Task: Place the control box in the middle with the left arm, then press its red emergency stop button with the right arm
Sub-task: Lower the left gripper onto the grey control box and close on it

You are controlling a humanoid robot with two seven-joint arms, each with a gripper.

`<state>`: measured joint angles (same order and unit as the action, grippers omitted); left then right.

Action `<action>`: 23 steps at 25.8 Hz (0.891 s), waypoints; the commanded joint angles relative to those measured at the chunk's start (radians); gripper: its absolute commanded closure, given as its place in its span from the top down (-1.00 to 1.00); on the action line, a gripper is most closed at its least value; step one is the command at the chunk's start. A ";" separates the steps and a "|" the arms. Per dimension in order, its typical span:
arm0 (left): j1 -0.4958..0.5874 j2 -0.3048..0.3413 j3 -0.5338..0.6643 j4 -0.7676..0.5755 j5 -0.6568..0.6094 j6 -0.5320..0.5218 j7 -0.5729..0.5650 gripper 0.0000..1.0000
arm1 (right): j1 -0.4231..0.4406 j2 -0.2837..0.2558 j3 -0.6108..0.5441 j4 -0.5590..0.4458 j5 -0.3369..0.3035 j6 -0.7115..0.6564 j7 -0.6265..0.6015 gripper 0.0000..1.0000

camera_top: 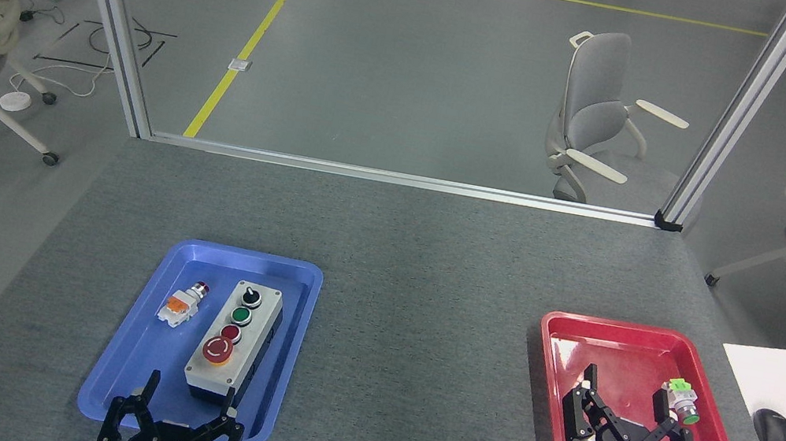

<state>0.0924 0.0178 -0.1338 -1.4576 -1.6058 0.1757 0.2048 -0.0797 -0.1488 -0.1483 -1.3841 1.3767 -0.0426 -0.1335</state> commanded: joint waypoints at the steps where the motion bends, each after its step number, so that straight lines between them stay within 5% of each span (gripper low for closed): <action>1: -0.074 0.001 -0.006 0.065 -0.002 0.008 -0.007 0.98 | 0.000 -0.002 -0.001 0.000 -0.001 0.000 0.000 0.99; 23: -0.145 -0.004 -0.055 0.215 0.006 -0.004 -0.005 0.98 | 0.000 0.002 0.001 0.000 -0.001 0.001 0.000 0.99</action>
<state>-0.0234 0.0168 -0.1754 -1.2870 -1.6027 0.1709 0.1997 -0.0798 -0.1474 -0.1473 -1.3845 1.3757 -0.0425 -0.1326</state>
